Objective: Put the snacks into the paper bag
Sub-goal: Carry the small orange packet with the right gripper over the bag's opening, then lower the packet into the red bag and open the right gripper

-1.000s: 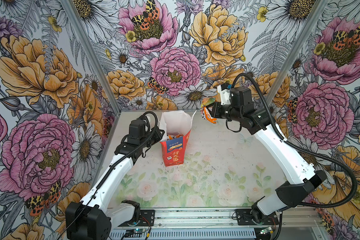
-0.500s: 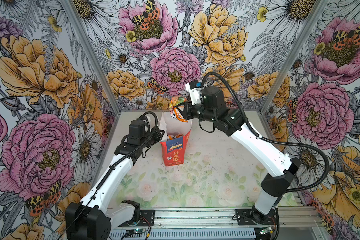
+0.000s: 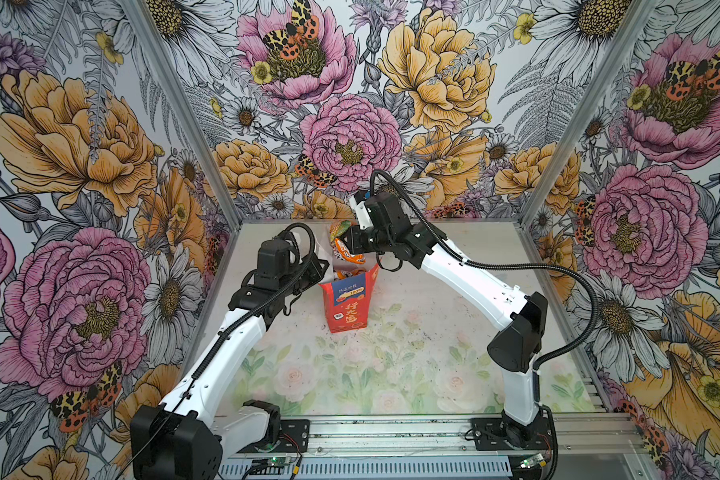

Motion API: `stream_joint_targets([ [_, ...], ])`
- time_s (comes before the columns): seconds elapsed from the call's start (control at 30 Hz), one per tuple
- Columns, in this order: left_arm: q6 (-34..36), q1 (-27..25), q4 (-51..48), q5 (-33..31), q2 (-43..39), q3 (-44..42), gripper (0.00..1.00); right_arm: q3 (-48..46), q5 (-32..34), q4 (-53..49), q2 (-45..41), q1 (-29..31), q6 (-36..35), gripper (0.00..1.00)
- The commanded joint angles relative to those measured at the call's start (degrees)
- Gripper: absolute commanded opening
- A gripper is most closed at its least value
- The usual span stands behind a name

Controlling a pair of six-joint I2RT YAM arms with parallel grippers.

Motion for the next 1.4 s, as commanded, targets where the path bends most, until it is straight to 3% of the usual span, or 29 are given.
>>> stream_joint_targets([
  [0.0, -0.11, 0.82, 5.26, 2.04, -1.93, 0.08, 0.00, 2.65, 1.51, -2.05, -0.85, 0.34, 0.56, 0.00],
  [0.57, -0.38, 0.82, 5.28, 1.85, -1.93, 0.57, 0.00, 17.31, 1.48, -23.72, 6.49, 1.17, -0.81, 0.00],
  [1.37, -0.84, 1.02, 6.24, 1.88, -0.44, 0.84, 0.00, 23.07, -0.86, -34.48, 9.60, 1.38, -1.00, 0.00],
])
